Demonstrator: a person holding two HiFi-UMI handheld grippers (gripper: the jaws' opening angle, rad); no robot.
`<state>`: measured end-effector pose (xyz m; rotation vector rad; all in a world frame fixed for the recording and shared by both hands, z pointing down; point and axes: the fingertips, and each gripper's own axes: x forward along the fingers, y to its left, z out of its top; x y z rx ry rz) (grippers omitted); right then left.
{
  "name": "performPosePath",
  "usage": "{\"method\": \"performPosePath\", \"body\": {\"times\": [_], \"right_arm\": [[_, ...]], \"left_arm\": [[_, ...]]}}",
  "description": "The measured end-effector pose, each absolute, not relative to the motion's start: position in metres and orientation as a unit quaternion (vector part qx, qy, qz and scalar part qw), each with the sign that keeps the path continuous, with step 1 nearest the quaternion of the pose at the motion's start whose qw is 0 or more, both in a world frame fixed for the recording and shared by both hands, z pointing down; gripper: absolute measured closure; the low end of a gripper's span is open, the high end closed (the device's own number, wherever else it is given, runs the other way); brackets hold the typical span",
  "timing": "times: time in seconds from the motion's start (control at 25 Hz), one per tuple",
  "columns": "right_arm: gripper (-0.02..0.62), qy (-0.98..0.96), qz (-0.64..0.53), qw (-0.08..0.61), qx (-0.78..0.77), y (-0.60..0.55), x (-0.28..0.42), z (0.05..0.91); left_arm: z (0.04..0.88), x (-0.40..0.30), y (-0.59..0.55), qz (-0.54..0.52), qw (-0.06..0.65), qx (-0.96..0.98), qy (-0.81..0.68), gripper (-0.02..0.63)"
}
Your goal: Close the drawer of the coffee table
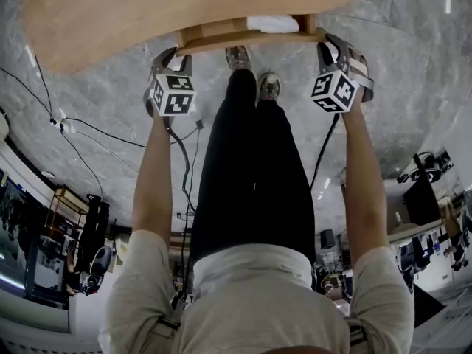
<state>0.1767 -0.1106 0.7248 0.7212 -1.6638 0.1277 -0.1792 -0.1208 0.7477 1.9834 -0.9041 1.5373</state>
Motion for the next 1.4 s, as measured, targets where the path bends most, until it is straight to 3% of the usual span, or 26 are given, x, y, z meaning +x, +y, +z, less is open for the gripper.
{"method": "performPosePath", "body": {"times": [1.08,1.4], "right_arm": [[0.474,-0.707,0.078,0.607,0.355,-0.175,0.176,0.716],[0.455,-0.715,0.133,0.536,0.429,-0.185,0.181,0.718]], "left_arm": [[0.744,-0.18,-0.178,0.468,0.333,0.705,-0.417,0.459],[0.744,-0.18,-0.19,0.412,0.362,0.697,-0.462,0.462]]}}
